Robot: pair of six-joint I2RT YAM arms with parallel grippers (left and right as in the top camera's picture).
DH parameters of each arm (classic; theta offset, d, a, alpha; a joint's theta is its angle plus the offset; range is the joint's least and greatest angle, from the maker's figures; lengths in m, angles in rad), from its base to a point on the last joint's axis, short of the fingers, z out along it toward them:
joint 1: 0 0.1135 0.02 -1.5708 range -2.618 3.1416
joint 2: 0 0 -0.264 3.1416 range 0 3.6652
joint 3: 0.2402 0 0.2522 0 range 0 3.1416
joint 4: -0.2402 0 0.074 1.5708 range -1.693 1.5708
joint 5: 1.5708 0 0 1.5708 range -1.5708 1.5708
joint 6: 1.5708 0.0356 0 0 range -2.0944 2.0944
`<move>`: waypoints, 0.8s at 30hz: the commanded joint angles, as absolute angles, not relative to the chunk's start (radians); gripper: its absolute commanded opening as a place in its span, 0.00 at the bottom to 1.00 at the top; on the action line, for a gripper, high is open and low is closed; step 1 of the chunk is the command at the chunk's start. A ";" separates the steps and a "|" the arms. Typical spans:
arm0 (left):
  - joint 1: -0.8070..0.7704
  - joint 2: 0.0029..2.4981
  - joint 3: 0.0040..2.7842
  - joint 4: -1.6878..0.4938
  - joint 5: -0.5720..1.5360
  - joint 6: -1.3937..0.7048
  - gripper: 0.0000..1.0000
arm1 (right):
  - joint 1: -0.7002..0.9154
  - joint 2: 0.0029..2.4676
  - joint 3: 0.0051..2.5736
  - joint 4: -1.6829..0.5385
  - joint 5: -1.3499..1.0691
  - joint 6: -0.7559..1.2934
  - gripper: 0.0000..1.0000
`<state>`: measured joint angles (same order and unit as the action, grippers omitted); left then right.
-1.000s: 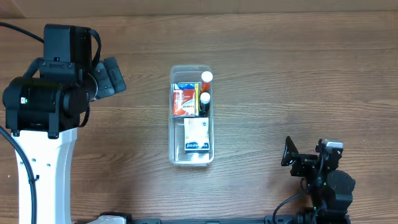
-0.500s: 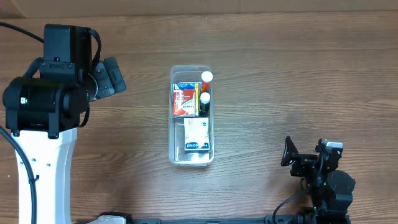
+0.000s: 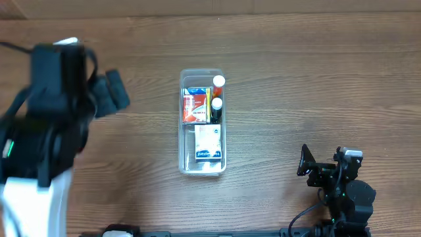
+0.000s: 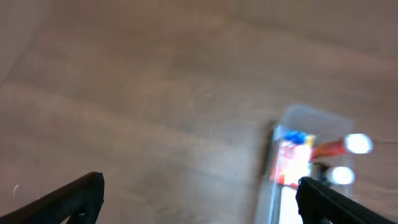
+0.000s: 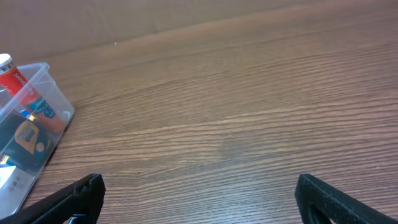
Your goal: Pack container
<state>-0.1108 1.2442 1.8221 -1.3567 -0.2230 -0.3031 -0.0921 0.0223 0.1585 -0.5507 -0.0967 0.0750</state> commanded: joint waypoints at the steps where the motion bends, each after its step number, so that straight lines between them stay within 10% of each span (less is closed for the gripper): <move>1: -0.093 1.045 1.675 -1.277 -0.012 -0.012 1.00 | -0.099 0.011 0.149 -0.548 -0.099 0.080 1.00; 24: 0.052 0.186 0.290 -0.387 0.386 0.097 1.00 | -0.099 0.011 0.149 -0.548 -0.099 0.080 1.00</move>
